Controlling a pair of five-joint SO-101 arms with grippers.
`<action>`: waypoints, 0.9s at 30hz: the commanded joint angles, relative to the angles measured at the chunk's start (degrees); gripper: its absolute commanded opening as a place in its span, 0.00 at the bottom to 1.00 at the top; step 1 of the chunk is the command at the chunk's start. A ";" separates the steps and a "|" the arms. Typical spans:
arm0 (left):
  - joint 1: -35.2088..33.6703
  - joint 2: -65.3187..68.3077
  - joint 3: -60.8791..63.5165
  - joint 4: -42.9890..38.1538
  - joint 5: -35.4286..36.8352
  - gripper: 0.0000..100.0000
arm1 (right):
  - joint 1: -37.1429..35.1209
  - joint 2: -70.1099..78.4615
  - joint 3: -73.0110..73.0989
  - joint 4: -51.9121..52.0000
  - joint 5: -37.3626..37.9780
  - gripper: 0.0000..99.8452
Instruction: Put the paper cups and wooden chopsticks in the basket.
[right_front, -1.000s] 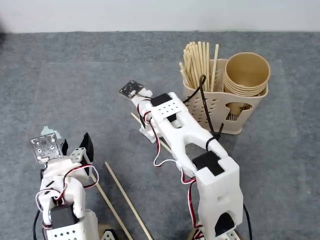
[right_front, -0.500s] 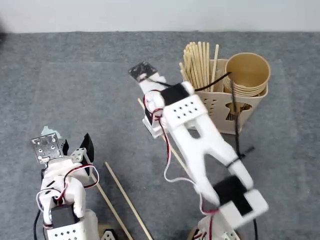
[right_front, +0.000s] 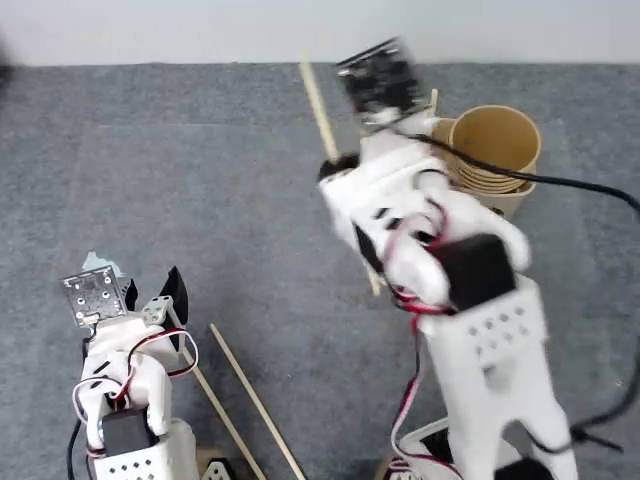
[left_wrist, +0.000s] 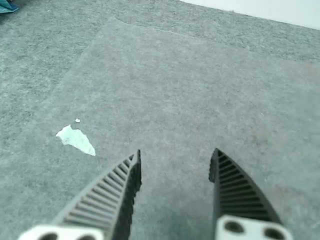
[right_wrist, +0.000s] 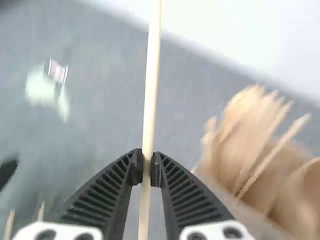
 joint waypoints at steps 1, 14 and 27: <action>0.00 -1.05 -0.31 -1.23 -0.79 0.22 | 4.70 -4.79 -1.67 -8.04 -0.53 0.01; 0.00 -1.05 -0.31 -1.23 -0.79 0.22 | 13.67 -6.55 15.30 -40.40 0.18 0.01; 0.00 -1.05 -0.31 -1.23 -0.79 0.22 | 13.67 -17.54 49.85 -64.31 7.47 0.01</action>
